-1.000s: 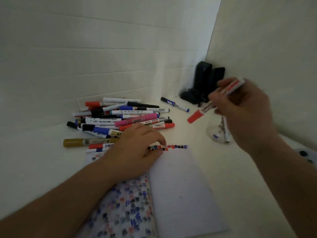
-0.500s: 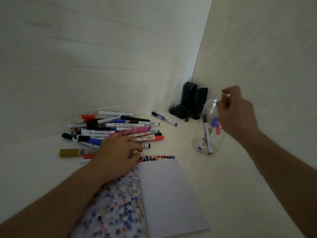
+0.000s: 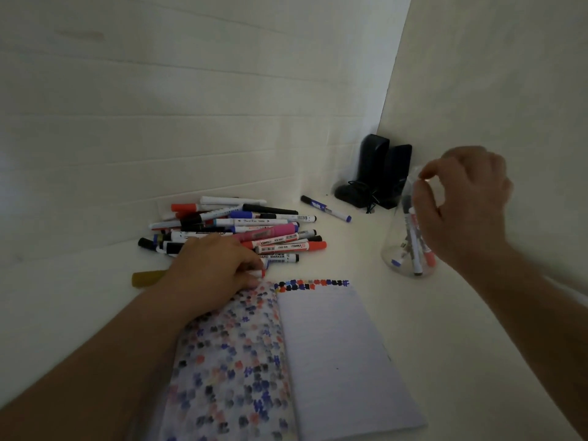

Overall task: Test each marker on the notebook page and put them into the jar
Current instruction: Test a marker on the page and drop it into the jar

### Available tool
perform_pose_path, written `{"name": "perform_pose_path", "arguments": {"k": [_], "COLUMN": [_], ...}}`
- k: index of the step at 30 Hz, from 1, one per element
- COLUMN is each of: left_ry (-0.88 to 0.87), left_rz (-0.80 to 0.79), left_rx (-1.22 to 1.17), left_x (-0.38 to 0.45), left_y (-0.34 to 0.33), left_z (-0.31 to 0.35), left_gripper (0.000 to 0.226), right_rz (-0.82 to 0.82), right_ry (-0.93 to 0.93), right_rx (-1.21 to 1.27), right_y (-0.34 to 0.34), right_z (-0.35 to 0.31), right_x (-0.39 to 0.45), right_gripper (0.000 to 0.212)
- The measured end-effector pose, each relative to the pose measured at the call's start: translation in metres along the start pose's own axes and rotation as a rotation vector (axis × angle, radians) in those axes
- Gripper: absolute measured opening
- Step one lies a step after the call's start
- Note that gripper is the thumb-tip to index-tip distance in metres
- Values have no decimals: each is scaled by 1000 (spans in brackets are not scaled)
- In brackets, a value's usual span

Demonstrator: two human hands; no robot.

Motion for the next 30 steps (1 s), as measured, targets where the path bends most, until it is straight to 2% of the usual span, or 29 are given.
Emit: {"name": "perform_pose_path", "arguments": {"k": [1,2,3,5,6,7,9,11,15,20,24,27,29,30], "left_ry": [2,3,13,41,54,66,80,72,8,48,64,18,-41,-87], "left_rz": [-1,-4,-8,-12,-9,-1,29,49,85,-75,-69,51,237,331], "left_rx": [15,28,36,39,45,49,28,-3,-18,150,176,164,2,-133], "left_x": [1,1,1,2,3,3,3,2,1,-1,-1,-1,-3,-6], "left_y": [-1,-3,-4,-6,-6,-7,-7,-8,4,6,0,-1,15,25], "left_z": [0,0,0,0,0,0,-1,-1,0,-6,-4,9,27,38], "left_gripper": [35,36,36,36,36,35,30,22,10,24,26,26,38,42], "right_rz": [12,-80,-284,-825,-1005,-1068,-1003,-943,-925,-945,-941,-949,-932,-953], "right_ry": [84,151,193,311,422,539,695,709,732,708,690,695,650,560], "right_rx": [114,267,417,593,605,603,590,558,555,569,559,544,571,624], "right_y": [6,7,4,-9,-12,-12,-10,-10,-8,-11,-12,-13,-14,-17], "right_z": [-18,-38,-60,-109,-130,-147,-168,-172,-174,-175,-173,-174,-174,-171], "right_x": [-6,-14,-23,-57,-76,-92,-108,-109,-113,-118,-119,-119,-117,-115], "right_gripper": [8,8,10,16,20,25,35,41,50,53,52,52,52,49]}}
Point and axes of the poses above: each hand's wrist, its own x-axis towards the middle knuckle, its own y-axis out of the back of the hand, z = x × y, the point moved 6 cm from there along x, towards the middle knuckle, and after that the axes turned 15 degrees about -x, right-handed, at the moved point
